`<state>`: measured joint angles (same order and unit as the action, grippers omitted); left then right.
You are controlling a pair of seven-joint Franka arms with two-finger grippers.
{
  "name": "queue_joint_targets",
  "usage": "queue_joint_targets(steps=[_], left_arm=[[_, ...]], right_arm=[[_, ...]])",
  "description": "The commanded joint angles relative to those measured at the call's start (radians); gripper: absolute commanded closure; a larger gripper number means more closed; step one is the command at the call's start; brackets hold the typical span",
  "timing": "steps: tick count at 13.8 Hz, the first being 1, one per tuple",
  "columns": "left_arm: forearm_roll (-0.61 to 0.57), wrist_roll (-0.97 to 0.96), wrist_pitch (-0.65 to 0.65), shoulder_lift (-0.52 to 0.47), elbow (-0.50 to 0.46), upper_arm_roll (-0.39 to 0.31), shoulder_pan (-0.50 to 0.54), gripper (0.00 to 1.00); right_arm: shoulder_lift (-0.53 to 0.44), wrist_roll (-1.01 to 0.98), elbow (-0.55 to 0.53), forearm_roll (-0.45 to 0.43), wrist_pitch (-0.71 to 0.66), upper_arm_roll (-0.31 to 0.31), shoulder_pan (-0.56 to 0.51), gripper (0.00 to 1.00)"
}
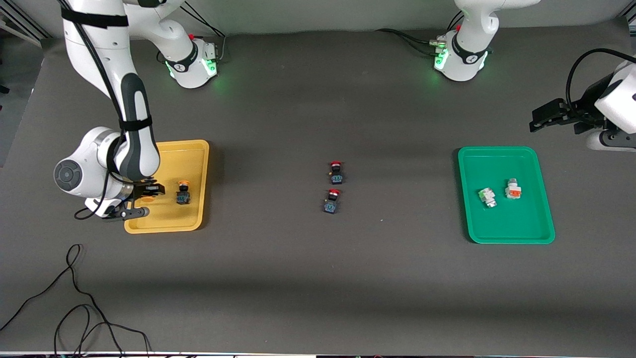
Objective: Place green and yellow buttons in trays
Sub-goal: 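Carry the yellow button into the yellow tray with the right gripper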
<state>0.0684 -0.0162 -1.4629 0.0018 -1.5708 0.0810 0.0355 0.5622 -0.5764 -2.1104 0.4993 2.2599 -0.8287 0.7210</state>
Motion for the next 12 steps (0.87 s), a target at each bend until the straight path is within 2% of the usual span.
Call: queue_joint_targets(steps=[1, 3, 4, 6, 7, 10, 12], left_arm=[[-0.013, -0.014, -0.05, -0.043, -0.072, -0.007, -0.019, 0.0], [-0.018, -0.014, -0.053, -0.039, -0.069, -0.009, -0.023, 0.0], [-0.021, -0.014, -0.051, -0.039, -0.068, -0.007, -0.023, 0.0], [-0.019, -0.013, -0.047, -0.039, -0.064, -0.009, -0.023, 0.0], [-0.021, -0.01, -0.047, -0.039, -0.064, -0.009, -0.022, 0.0], [-0.08, 0.001, -0.045, -0.04, -0.069, -0.006, -0.032, 0.0], [-0.099, 0.001, -0.047, -0.04, -0.069, -0.006, -0.035, 0.0]], right_arm=[[0.012, -0.049, 0.01, 0.044, 0.007, 0.0, -0.002, 0.49], [0.01, -0.049, 0.01, 0.044, 0.007, -0.001, -0.003, 0.38], [0.01, -0.049, 0.01, 0.044, 0.007, -0.001, -0.003, 0.27], [0.004, -0.049, 0.01, 0.044, 0.004, -0.001, -0.003, 0.2], [0.004, -0.049, 0.01, 0.044, 0.004, -0.001, -0.003, 0.13], [-0.005, -0.048, 0.012, 0.044, -0.003, -0.003, 0.0, 0.13], [-0.072, -0.034, 0.015, 0.044, -0.035, -0.01, 0.009, 0.13]])
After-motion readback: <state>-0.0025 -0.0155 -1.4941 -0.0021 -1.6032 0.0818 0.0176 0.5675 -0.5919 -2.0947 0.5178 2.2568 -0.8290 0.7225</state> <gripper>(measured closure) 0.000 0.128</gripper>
